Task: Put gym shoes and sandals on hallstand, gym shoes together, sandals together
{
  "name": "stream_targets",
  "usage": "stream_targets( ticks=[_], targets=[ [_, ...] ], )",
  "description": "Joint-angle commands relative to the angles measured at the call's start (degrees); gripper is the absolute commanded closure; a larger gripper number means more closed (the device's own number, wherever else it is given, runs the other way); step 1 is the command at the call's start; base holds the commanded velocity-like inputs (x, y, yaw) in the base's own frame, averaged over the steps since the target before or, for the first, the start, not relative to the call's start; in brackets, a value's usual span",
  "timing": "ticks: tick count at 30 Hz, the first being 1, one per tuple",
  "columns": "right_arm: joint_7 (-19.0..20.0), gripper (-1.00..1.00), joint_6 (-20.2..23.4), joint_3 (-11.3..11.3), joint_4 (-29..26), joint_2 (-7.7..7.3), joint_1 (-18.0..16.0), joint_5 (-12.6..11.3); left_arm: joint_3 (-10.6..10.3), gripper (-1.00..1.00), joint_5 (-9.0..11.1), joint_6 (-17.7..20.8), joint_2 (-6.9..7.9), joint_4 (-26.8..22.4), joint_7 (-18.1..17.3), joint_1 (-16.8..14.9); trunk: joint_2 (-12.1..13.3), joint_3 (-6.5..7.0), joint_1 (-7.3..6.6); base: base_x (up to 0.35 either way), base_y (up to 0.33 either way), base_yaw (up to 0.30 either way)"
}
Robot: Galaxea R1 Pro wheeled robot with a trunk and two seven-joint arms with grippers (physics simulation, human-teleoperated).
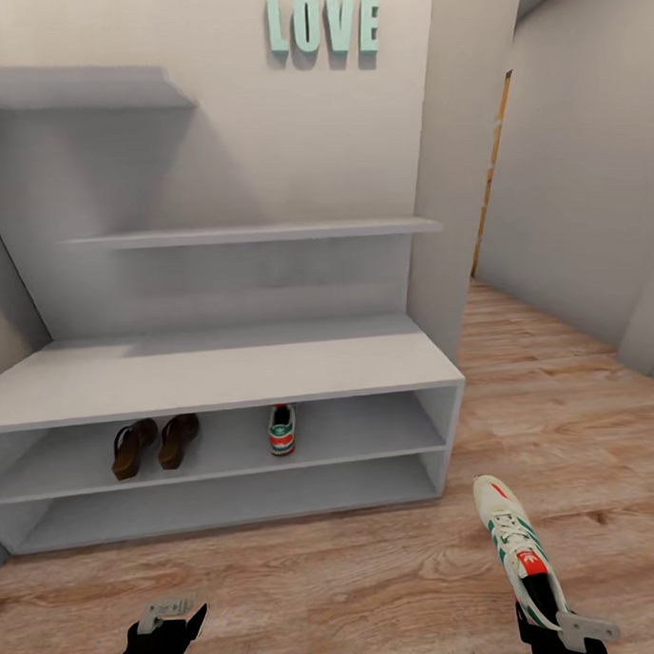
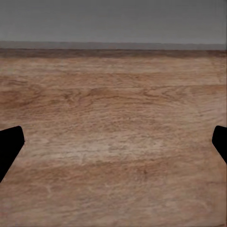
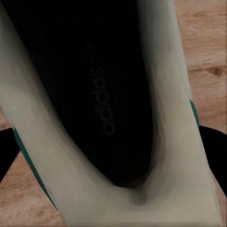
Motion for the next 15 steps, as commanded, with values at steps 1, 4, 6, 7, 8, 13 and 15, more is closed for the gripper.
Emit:
stream_targets(
  ticks=[1,4,6,7,8,13,15],
  targets=[
    [0.12,1.0,-0.22,-0.46,0.01,0.04,-0.06,0.59,0.48,-1.0,-0.41,-0.73,0.08,0.11,-0.63,0.17,-0.02,-0.05,0.0,0.084,0.298,0.0],
    [0.12,1.0,-0.23,-0.53,-0.02,0.04,-0.08,0.54,0.5,-1.0,0.01,-1.76,0.4,0.21,-2.62,1.21,-0.02,-0.05,0.0,0.081,0.3,0.0],
    [0.02,1.0,-0.23,-0.6,-0.14,0.12,-0.03,0.51,0.54,-1.0,0.15,-2.13,0.59,0.15,-4.37,1.73,-0.02,-0.05,0.0,0.045,0.302,0.0],
    [0.02,1.0,-0.23,-0.58,-0.27,0.19,-0.04,0.48,0.57,-1.0,0.2,-2.22,0.83,0.05,-5.09,1.9,-0.02,-0.05,0.0,0.009,0.304,0.0],
    [0.03,1.0,-0.24,-0.56,-0.3,0.2,-0.06,0.47,0.57,-1.0,0.32,-2.23,1.05,0.1,-5.21,1.93,-0.02,-0.05,0.0,-0.015,0.304,0.0],
    [0.06,1.0,-0.22,-0.54,-0.36,0.22,-0.06,0.47,0.53,-1.0,3.26,-2.43,2.57,0.25,-5.5,2.07,-0.02,-0.05,0.0,-0.149,0.271,0.0],
    [0.05,1.0,-0.24,-0.54,-0.36,0.22,-0.07,0.48,0.52,-1.0,3.46,-2.45,2.62,0.26,-5.51,2.2,-0.02,-0.05,0.0,-0.241,0.24,0.0]
  ],
)
